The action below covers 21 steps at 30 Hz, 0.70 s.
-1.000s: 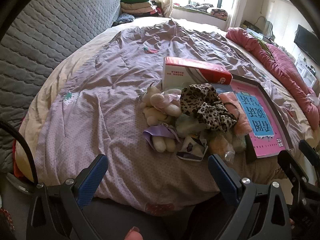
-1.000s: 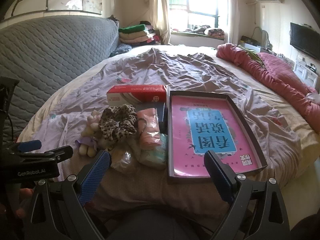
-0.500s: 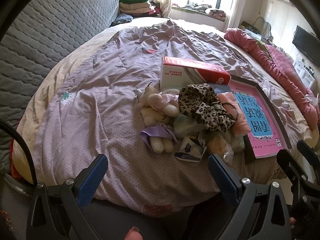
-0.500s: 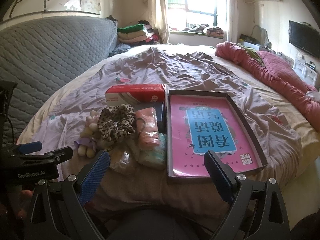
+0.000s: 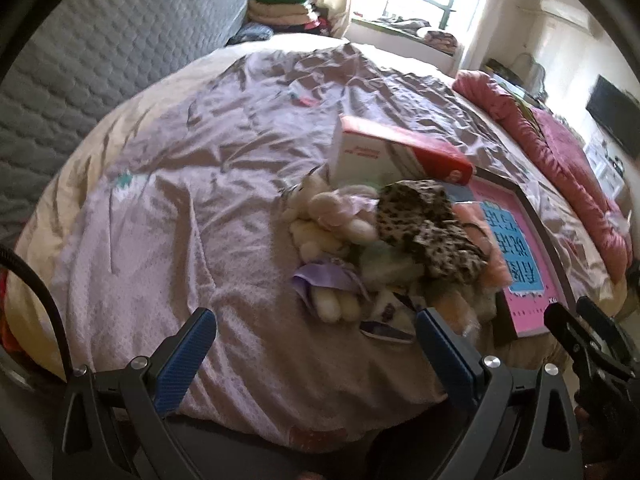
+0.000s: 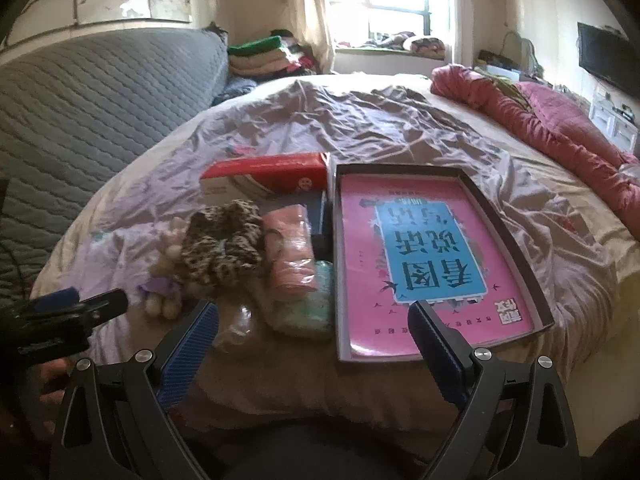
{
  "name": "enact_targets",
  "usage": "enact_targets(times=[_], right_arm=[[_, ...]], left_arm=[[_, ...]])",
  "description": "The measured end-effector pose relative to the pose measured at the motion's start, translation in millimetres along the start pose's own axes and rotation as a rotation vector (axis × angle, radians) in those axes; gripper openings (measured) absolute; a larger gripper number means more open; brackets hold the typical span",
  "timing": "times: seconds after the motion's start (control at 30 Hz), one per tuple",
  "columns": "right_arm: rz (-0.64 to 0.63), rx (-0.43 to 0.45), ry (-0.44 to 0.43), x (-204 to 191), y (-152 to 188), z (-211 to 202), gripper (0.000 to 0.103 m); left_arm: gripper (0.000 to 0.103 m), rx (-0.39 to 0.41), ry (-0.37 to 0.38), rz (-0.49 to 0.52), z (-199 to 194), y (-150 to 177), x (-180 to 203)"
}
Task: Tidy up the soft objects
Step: 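Grasp the cream teddy bear in purple dress with left tool while right grasps pink towel roll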
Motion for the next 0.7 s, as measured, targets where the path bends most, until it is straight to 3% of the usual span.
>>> enact_targets(times=[0.4, 0.7], right_arm=[[0.010, -0.029, 0.019, 16, -2, 38, 0.096], [-0.005, -0.034, 0.021, 24, -8, 54, 0.096]], left_arm=[[0.101, -0.075, -0.005, -0.007, 44, -2, -1], [0.094, -0.134, 0.067, -0.049, 79, -9, 7]])
Point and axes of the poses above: each gripper's, at about its wrist camera, not at the fingertips, and z roughly the way its jaws point, x to its right, y to its underside, the point moved 7 cm from there along z, roughly the way its jaws point, and after that the axes turned 14 degrees about -y, right-handed, at the moved point
